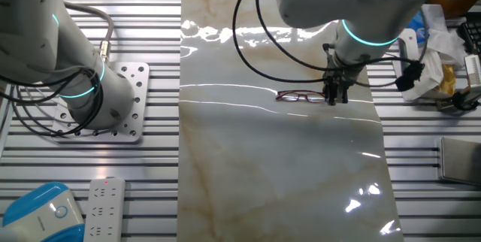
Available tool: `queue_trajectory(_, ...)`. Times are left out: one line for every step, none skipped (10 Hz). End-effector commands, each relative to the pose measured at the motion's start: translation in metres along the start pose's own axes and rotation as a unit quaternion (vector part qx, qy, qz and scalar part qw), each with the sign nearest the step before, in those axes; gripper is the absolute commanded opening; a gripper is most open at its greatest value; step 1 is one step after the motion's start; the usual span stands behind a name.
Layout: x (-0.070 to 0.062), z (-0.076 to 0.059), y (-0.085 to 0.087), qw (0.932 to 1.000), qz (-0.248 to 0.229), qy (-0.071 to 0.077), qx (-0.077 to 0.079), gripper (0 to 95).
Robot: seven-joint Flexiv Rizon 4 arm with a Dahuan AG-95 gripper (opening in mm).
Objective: Unfold the leg of the glasses (with one hand)
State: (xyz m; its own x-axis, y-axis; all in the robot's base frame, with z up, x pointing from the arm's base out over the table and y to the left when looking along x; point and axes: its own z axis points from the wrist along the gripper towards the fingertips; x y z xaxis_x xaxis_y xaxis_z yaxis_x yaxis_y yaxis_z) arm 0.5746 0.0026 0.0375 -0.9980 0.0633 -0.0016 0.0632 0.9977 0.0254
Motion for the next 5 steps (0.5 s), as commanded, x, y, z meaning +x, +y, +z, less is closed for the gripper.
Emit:
queue_trajectory(-0.0012,0.0008,0.001,0.9999,0.002,0.009,-0.006,19.0)
queue_trajectory(-0.0012,0.0008,0.001,0.9999,0.003,0.01,-0.007,19.0)
queue_trajectory(-0.0012,0.0008,0.001,0.9999,0.003,0.01,-0.009,19.0)
queue_trajectory(-0.0014,0.0012,0.0008,0.9999,0.003,0.01,-0.01,19.0)
queue_trajectory(-0.0015,0.0015,0.0007,0.9999,0.004,0.011,-0.01,19.0)
